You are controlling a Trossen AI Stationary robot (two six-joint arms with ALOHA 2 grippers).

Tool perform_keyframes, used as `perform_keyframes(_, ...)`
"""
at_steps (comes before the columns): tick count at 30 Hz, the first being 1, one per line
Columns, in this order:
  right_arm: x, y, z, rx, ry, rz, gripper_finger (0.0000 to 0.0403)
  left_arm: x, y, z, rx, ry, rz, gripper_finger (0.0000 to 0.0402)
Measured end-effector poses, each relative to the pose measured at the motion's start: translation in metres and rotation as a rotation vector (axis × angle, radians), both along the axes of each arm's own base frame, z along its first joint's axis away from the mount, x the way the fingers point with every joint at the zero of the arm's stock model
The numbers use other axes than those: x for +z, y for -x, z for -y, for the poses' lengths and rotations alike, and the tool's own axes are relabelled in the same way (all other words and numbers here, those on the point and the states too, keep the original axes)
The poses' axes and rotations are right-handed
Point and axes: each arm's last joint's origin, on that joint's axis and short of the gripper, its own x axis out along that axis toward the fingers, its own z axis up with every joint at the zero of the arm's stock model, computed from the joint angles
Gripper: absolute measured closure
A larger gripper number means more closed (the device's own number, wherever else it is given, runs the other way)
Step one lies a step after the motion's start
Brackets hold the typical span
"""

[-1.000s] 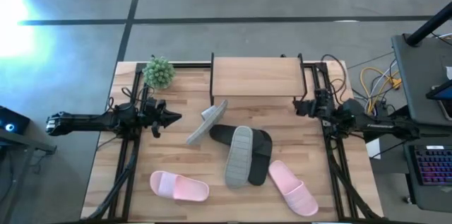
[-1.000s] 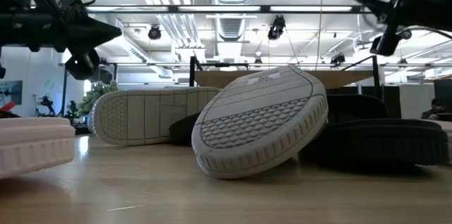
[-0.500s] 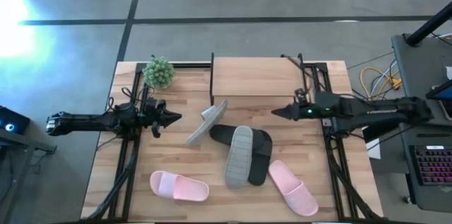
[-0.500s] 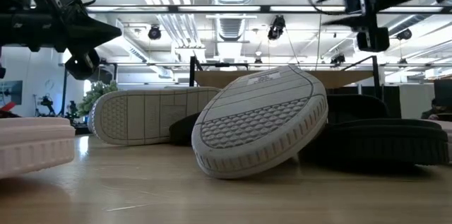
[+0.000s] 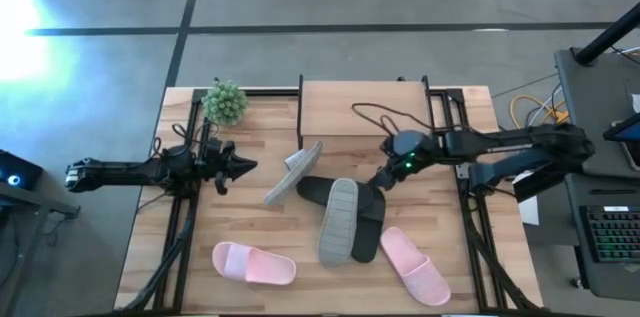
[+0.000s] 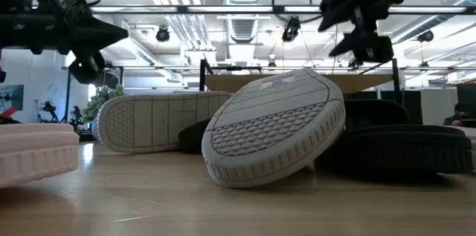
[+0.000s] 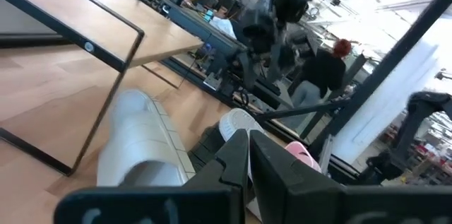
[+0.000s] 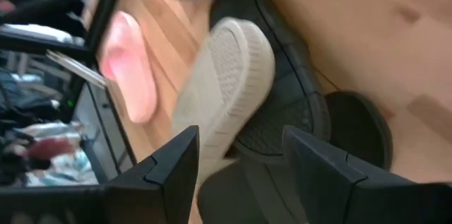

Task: Pick and place slides into the shelf
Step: Move the right gray slipper to the middle right of the table

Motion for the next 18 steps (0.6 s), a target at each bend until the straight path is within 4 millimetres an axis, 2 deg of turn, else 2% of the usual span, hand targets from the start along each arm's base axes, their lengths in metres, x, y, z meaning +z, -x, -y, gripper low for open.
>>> perform_keyframes(5,-0.012,-0.009,0.0,0.026,-0.006,-0.04,0.0207,0.0,0.0,-0.001,0.03,0.001,0.0,0.04)
perform_keyframes(15,-0.017,-0.017,0.004,0.022,0.009,-0.021,0.0207,0.001,0.0,-0.001,0.035,0.004,0.008,0.04)
perform_keyframes(16,-0.017,-0.017,0.005,0.019,0.009,-0.019,0.0207,0.002,0.0,-0.001,0.038,0.025,0.022,0.04)
perform_keyframes(18,-0.017,-0.017,0.005,0.017,0.009,-0.019,0.0207,0.007,0.0,-0.001,0.031,0.181,0.1,0.04)
